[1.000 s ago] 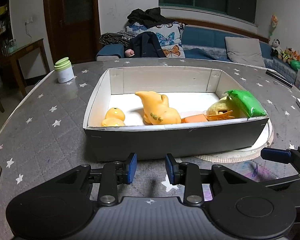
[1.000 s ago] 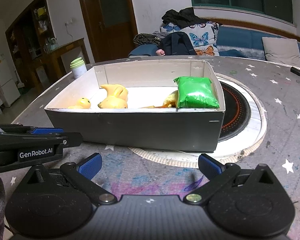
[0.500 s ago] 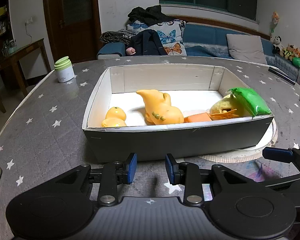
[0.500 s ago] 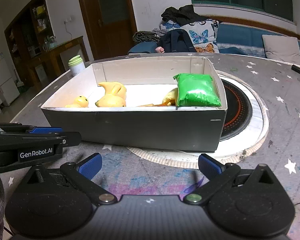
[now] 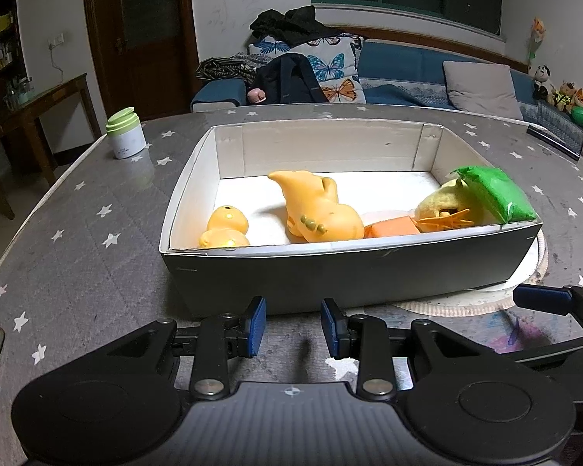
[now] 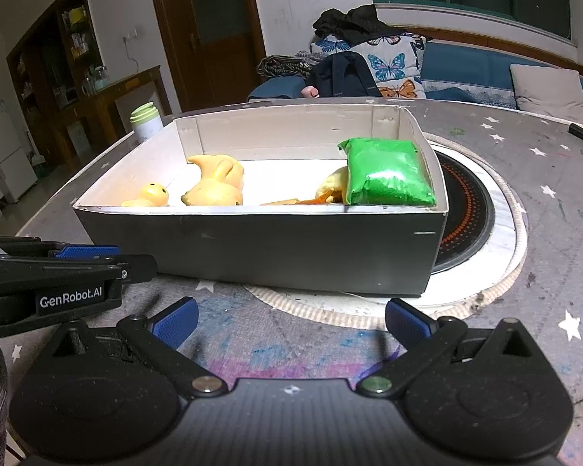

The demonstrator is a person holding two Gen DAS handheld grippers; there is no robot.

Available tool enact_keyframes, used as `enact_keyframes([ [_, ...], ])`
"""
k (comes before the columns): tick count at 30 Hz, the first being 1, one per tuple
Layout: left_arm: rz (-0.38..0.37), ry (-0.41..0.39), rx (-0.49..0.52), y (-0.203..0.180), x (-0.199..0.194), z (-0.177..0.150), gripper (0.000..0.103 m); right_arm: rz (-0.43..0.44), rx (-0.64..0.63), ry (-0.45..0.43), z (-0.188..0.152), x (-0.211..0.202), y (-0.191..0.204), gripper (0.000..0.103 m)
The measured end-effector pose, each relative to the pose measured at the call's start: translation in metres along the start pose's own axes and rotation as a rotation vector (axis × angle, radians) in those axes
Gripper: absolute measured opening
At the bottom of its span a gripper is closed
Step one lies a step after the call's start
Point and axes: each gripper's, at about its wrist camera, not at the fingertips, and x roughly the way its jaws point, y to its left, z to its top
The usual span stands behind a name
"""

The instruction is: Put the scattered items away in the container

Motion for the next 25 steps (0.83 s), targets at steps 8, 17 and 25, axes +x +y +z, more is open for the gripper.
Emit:
enact_keyframes([
  [8, 0.005, 0.003, 0.001, 0.0001, 0.0017, 0.0001, 0.034, -0.003, 0.001, 0.005, 0.0005, 0.0019, 0.0002, 0.103],
  [17, 0.008, 0.002, 0.006, -0.0013, 0.0037, 0.0000, 0.034, -0.012, -0.006, 0.005, 0.0004, 0.0031, 0.0009, 0.103],
  [25, 0.008, -0.007, 0.012, -0.0020, 0.0036, 0.0009, 0.034, -0.013, -0.012, 0.000, 0.0009, 0.0019, 0.0014, 0.103],
])
